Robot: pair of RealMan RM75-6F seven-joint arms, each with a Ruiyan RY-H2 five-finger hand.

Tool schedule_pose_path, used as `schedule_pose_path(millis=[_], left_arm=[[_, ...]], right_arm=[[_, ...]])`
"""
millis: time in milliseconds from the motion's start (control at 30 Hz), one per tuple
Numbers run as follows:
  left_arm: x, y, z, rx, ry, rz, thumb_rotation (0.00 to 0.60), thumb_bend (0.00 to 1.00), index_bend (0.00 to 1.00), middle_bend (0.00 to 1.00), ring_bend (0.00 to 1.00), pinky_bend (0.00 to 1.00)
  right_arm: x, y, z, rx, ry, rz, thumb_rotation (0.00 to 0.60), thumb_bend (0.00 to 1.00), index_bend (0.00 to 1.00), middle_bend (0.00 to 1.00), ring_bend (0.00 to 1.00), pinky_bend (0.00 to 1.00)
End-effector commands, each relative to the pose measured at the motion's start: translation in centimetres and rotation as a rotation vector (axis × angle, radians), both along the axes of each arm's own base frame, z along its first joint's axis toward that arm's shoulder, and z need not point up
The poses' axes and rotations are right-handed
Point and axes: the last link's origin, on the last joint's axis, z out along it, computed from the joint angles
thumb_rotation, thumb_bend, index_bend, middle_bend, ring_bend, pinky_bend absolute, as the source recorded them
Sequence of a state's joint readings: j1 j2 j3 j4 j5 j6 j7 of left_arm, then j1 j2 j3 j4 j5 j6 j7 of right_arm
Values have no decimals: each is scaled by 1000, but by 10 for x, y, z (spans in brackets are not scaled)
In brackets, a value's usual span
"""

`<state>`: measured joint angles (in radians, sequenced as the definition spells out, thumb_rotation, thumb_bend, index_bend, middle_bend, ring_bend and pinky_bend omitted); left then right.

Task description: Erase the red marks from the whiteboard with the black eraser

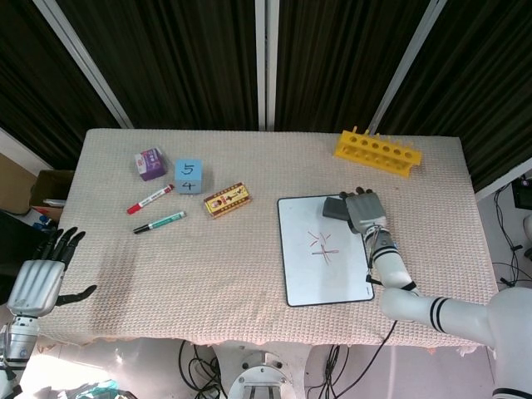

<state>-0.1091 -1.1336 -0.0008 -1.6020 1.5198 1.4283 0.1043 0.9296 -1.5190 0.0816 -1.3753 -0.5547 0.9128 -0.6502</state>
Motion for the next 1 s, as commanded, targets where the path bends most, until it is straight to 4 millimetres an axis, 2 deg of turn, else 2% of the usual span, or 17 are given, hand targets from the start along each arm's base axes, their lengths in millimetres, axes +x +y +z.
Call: schedule_pose_path(millis=[33, 333, 533, 667, 767, 1000], left_arm=[[0, 0, -1, -3, 0, 1, 470, 124, 84, 53, 17, 168], [-3, 0, -2, -10, 2, 12, 470, 124, 83, 53, 17, 168], [-2, 1, -3, -10, -2, 13, 473, 124, 84, 53, 17, 168], [-2, 1, -4, -12, -2, 17, 470, 124, 84, 53, 17, 168], [-2, 1, -5, -13, -1, 18, 472, 124, 84, 53, 17, 168], [-1, 0, -8, -26, -1, 18, 471, 124, 83, 53, 17, 168]], right_arm=[[0, 0, -1, -10, -5, 7, 600, 372, 267, 345, 184, 264], [-1, 1, 0, -49, -24, 66, 600, 403, 426, 410, 288, 373], [-2, 2, 6, -77, -71, 109, 600, 436, 563, 505, 387, 475], [-2, 5, 11, -76, -96, 134, 600, 439, 594, 525, 407, 499], [-2, 13, 14, -53, -104, 156, 600, 439, 595, 526, 408, 499], [1, 49, 13, 96, -87, 216, 600, 440, 594, 526, 408, 499]])
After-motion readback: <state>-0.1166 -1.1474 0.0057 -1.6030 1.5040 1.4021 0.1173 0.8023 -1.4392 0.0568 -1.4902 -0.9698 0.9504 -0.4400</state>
